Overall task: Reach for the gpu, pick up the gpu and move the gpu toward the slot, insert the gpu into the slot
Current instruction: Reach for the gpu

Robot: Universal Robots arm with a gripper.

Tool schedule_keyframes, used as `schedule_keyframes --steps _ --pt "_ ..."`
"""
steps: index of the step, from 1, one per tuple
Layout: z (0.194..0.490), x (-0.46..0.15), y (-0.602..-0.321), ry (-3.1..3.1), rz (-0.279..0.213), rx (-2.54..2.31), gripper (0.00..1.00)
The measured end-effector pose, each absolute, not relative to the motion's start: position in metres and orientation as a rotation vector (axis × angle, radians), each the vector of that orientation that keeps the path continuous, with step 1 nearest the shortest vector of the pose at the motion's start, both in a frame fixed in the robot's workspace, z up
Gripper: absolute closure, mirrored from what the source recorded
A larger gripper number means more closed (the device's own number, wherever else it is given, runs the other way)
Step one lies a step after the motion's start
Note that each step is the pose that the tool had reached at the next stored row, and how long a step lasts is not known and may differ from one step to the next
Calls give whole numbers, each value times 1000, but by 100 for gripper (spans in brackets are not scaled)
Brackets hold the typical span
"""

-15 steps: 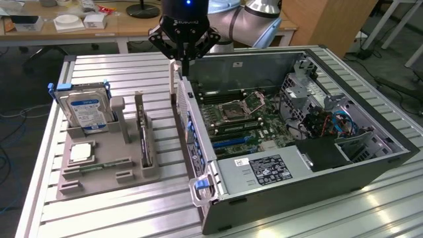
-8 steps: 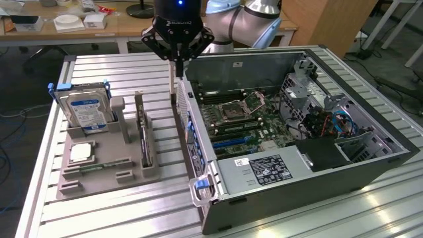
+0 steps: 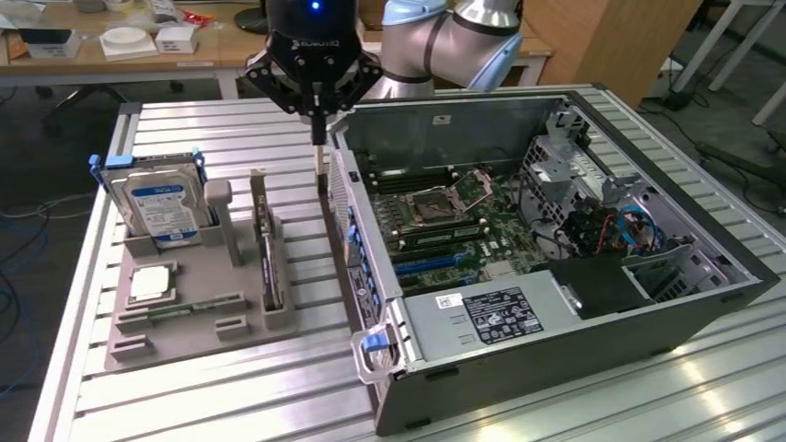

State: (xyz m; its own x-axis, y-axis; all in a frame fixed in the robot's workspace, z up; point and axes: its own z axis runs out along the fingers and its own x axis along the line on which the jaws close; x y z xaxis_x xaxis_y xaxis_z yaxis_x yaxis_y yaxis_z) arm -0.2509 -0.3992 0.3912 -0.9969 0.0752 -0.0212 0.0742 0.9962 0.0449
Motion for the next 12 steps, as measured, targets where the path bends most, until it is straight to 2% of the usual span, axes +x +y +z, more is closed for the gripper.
schedule_keyframes --steps 12 --pt "390 -270 -399 3121 69 117 90"
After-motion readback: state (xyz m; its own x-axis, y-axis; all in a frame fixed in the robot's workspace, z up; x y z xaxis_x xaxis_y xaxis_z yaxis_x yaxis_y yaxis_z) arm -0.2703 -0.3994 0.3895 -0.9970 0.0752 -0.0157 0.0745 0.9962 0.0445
